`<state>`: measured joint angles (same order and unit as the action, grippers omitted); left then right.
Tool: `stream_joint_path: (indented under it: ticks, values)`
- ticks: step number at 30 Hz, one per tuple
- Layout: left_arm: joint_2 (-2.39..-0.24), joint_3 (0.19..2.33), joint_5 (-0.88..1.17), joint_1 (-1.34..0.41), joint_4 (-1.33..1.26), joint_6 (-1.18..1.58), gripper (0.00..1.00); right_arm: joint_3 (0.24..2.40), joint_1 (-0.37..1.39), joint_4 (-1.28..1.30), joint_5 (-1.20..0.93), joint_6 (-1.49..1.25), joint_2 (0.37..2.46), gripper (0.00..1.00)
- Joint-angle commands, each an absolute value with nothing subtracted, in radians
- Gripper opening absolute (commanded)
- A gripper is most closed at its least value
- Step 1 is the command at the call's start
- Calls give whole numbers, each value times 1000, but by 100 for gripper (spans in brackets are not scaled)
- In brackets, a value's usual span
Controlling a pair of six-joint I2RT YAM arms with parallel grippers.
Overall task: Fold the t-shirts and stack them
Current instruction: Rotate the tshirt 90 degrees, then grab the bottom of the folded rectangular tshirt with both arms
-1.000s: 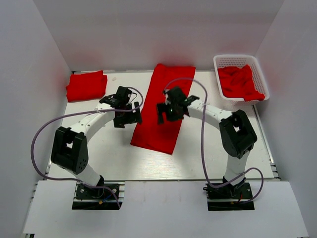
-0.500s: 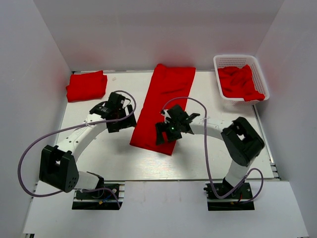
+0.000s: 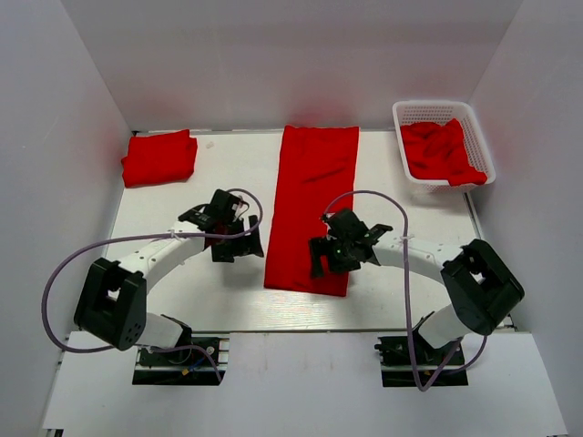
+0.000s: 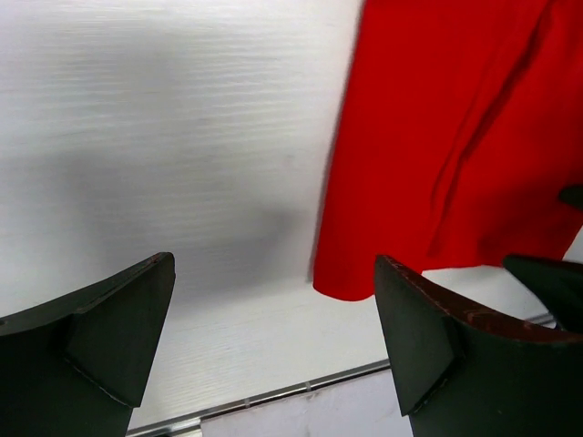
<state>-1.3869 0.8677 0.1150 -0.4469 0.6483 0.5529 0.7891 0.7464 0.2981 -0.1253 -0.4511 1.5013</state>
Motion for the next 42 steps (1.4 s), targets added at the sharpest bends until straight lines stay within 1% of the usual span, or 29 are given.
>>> stream_joint_path:
  ticks: [1,3,6,7,9,10,12,13,14,18,20,21,23,24,26,27,29,30,31,32,34,36,37,38,40,41,42]
  values:
    - [-1388,867,164,-495,563,523,100,828,747,396,-84,-422,1456,90]
    - [-1413,885,150,-515,572,505,100,900,750,414,-69,-404,1441,90]
    - [-1440,911,118,-557,595,495,100,951,753,466,-9,-406,1398,90]
    - [-1440,911,104,-575,607,495,100,959,750,492,41,-414,1390,90]
    - [-1451,911,72,-595,617,495,100,956,746,546,101,-455,1352,90]
    - [-1451,911,72,-612,617,495,100,942,750,560,136,-519,1341,90]
    - [-1460,900,61,-627,617,505,97,904,750,604,170,-563,1293,90]
    - [-1460,891,51,-644,608,505,95,856,750,609,172,-639,1264,90]
    - [-1472,891,40,-653,607,505,88,838,752,601,164,-653,1234,90]
    - [-1502,891,0,-687,607,517,78,750,756,588,143,-759,1160,90]
    - [-1517,891,0,-712,607,526,69,713,759,580,124,-778,1152,90]
    - [-1528,891,-9,-712,598,526,68,698,765,577,112,-790,1151,88]
    - [-1528,882,-9,-732,589,537,67,680,769,557,83,-804,1155,88]
    - [-1537,873,-18,-732,589,537,67,666,770,523,54,-807,1169,87]
    - [-1537,864,-18,-742,589,548,62,654,781,515,46,-819,1175,85]
    - [-1537,864,-18,-742,580,548,62,649,784,511,45,-821,1189,85]
    - [-1537,853,-28,-752,580,557,62,643,785,511,48,-831,1198,82]
    - [-1546,844,-28,-762,569,566,61,638,785,508,51,-831,1204,80]
    - [-1546,844,-28,-762,569,566,58,634,785,500,52,-830,1210,75]
    - [-1555,844,-28,-772,569,566,58,632,788,492,51,-831,1215,71]
    - [-1555,844,-28,-772,569,575,56,623,790,474,54,-831,1230,66]
    - [-1565,835,-28,-781,558,575,53,618,787,463,51,-836,1239,64]
    - [-1565,834,-28,-781,549,575,53,615,788,451,48,-835,1255,64]
    - [-1565,834,-18,-790,549,575,52,614,785,448,45,-834,1259,60]
    - [-1574,834,-18,-790,549,584,46,604,788,422,37,-828,1275,57]
    - [-1574,834,-18,-799,549,584,44,600,788,417,35,-824,1287,49]
    - [-1574,834,-9,-799,540,584,44,597,787,413,35,-824,1287,44]
